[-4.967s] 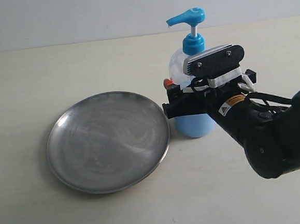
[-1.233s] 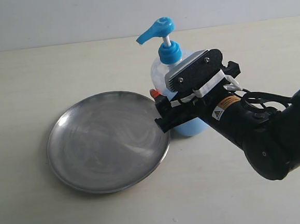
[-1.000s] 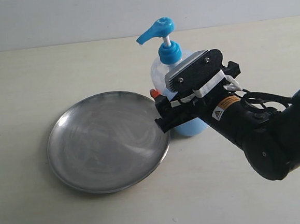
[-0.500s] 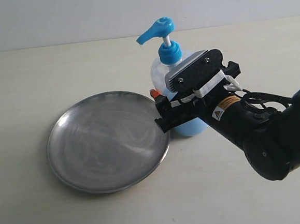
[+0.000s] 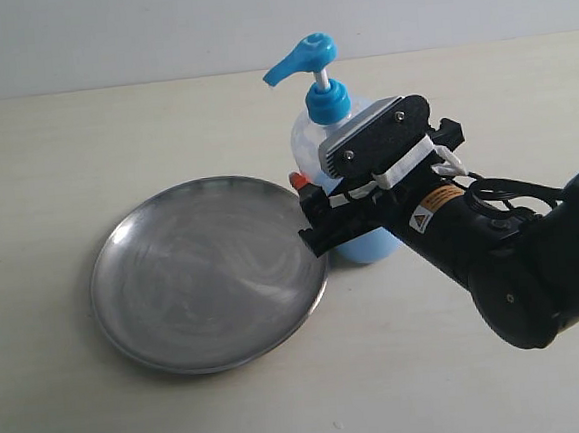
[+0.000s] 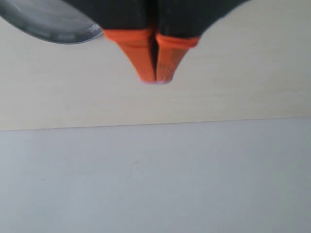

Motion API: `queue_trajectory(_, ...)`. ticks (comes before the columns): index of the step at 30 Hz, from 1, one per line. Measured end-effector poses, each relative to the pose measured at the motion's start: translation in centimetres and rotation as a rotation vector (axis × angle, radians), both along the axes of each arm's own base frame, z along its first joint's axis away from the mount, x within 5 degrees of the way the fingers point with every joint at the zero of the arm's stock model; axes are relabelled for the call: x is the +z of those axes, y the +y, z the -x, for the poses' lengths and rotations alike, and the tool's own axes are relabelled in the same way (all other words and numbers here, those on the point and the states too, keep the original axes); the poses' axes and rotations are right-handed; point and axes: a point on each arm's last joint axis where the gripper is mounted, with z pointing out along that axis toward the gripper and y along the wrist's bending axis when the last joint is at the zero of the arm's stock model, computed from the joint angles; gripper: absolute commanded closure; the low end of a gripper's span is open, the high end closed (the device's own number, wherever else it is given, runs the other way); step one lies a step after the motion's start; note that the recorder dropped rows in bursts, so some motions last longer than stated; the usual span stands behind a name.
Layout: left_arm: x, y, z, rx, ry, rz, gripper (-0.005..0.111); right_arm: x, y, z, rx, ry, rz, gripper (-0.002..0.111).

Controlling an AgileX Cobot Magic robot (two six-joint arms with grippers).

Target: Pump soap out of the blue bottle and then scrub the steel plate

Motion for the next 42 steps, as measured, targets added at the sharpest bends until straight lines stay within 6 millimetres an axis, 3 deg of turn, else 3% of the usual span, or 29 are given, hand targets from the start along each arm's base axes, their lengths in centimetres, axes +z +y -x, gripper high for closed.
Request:
queue_trajectory(8, -0.2, -0.4, -0.2, 0.000, 0.036, 0.103, 0.107, 0.0, 0.0, 0.0, 0.000, 0.000, 0.000, 0.108)
queue_trajectory(15, -1.8, -0.9, -1.4, -0.002, 0.164, 0.154, 0.107, 0.0, 0.0, 0.0, 0.000, -0.002, -0.001, 0.108)
queue_trajectory(25, -3.7, -3.1, -2.9, -0.161, 0.304, 0.247, 0.107, 0.0, 0.0, 0.0, 0.002, -0.002, 0.000, 0.108)
queue_trajectory(42, -1.2, -6.7, -7.6, -0.464, 0.472, 0.221, 0.107, 0.0, 0.0, 0.0, 0.002, -0.004, -0.001, 0.108)
